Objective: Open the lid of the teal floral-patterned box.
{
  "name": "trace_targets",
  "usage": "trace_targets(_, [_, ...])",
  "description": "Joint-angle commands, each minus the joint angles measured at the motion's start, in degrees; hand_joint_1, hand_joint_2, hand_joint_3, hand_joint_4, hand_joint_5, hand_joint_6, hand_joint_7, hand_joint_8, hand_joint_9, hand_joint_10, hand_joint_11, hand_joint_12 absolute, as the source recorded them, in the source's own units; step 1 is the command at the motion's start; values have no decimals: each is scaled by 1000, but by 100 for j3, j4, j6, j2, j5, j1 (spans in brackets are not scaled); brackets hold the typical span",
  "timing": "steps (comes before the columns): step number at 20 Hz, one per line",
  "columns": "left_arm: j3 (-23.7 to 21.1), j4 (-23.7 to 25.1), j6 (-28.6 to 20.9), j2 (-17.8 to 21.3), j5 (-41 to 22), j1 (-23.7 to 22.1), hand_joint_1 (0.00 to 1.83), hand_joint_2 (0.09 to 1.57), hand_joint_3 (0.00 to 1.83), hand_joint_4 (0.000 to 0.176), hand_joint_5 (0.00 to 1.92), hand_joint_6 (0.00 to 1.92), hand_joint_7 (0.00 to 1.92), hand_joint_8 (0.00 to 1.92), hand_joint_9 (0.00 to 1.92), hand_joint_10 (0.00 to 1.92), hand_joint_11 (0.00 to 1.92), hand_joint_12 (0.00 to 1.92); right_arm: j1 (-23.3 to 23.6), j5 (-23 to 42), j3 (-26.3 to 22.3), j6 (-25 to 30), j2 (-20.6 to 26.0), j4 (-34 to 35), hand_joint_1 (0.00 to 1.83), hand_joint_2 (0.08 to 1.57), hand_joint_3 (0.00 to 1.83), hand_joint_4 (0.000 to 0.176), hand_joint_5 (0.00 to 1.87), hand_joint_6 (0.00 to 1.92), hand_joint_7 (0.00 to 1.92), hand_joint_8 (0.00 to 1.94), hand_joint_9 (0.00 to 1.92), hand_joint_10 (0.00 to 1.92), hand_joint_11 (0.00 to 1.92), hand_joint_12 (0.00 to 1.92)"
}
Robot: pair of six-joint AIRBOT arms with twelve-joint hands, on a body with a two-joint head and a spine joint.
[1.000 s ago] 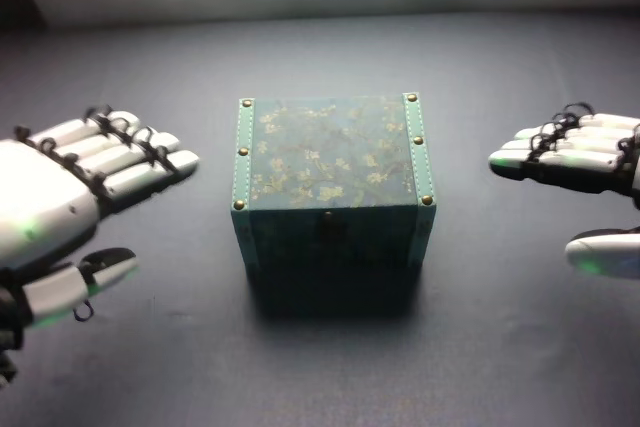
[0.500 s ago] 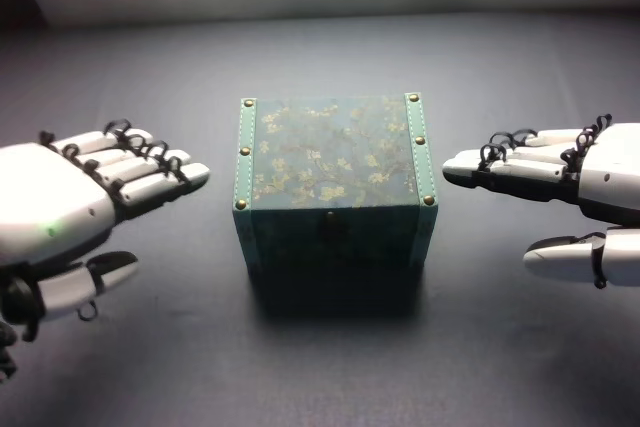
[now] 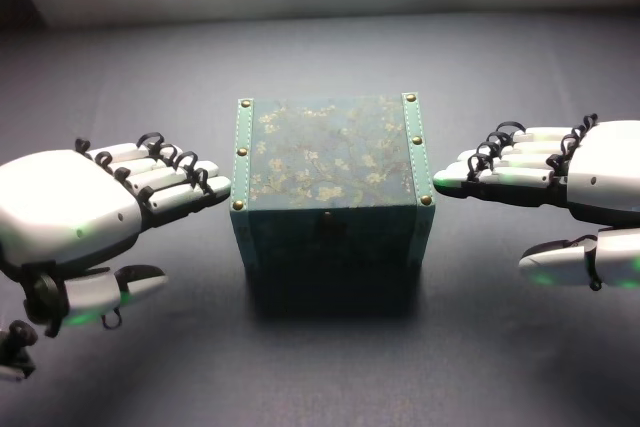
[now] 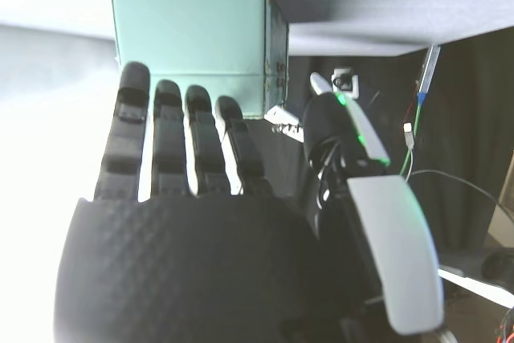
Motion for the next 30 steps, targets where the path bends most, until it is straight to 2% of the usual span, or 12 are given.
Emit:
trace_targets(1, [50,-43,-79,25,-575,-57,515,1512,0,0,11,1,32,3,88,2,52,128,55,497,14,53,1,230,271,1470,2,0,34,1,90,3,94,6,11,487])
trace_targets(4, [63,66,-162,22,-494,-60,696,1465,1,0,37,0,53,0,210,1,64,489,55,465,19,66,1,199,300,1480,2,0,33,0,60,4,41,3,0,340])
trace_targets(12, [135,123,-162,-94,-382,-149,607,1491,9,0,35,0,21,0,70,4,3,214,68,461,38,77,-26,218,185,1493,1,0,23,0,50,1,70,0,0,423])
trace_targets(15, [133,186,-162,-117,-390,-197,726,1471,0,0,80,9,74,11,136,14,92,264,74,467,29,79,-34,218,242,1492,0,0,12,0,39,0,92,2,0,506])
trace_targets(17, [129,186,-178,-114,-446,-208,566,1497,8,0,41,3,56,3,128,3,71,281,75,536,15,79,-45,258,271,1502,1,0,0,0,30,1,92,1,0,487])
trace_targets(18, [117,186,-195,-105,-502,-210,615,1488,3,0,83,2,82,2,182,3,116,500,75,614,-1,79,-45,310,288,1501,0,0,0,0,21,1,92,0,0,480])
trace_targets(20, [82,186,-211,-77,-574,-210,641,1496,3,0,63,2,57,1,123,1,4,465,75,714,-16,81,-41,397,236,1483,0,0,0,0,20,0,135,1,9,630])
trace_targets(22, [40,186,-213,-23,-657,-209,637,1497,1,0,37,0,27,0,106,1,0,542,75,783,-23,99,-23,470,248,1488,1,0,0,0,0,0,83,8,0,518])
trace_targets(24, [6,125,-217,23,-817,-192,551,1517,9,0,7,0,10,0,82,8,0,281,74,916,-44,155,-15,573,261,1498,1,0,0,0,0,0,102,6,0,581])
trace_targets(27, [-84,-21,-217,129,-1121,-124,551,1520,2,0,41,4,37,4,91,3,4,207,74,1118,-70,202,20,709,198,1491,1,0,0,0,59,0,195,0,11,988])
trace_targets(29, [-115,-94,-217,176,-1276,-81,577,1514,0,0,18,0,64,7,137,13,23,225,74,1198,-72,202,42,785,151,1481,0,0,0,0,53,3,190,0,0,981])
trace_targets(30, [-133,-140,-217,197,-1374,-58,658,1500,0,0,22,0,77,2,168,11,36,248,74,1248,-76,202,58,826,148,1480,0,0,25,4,36,0,107,10,0,596])
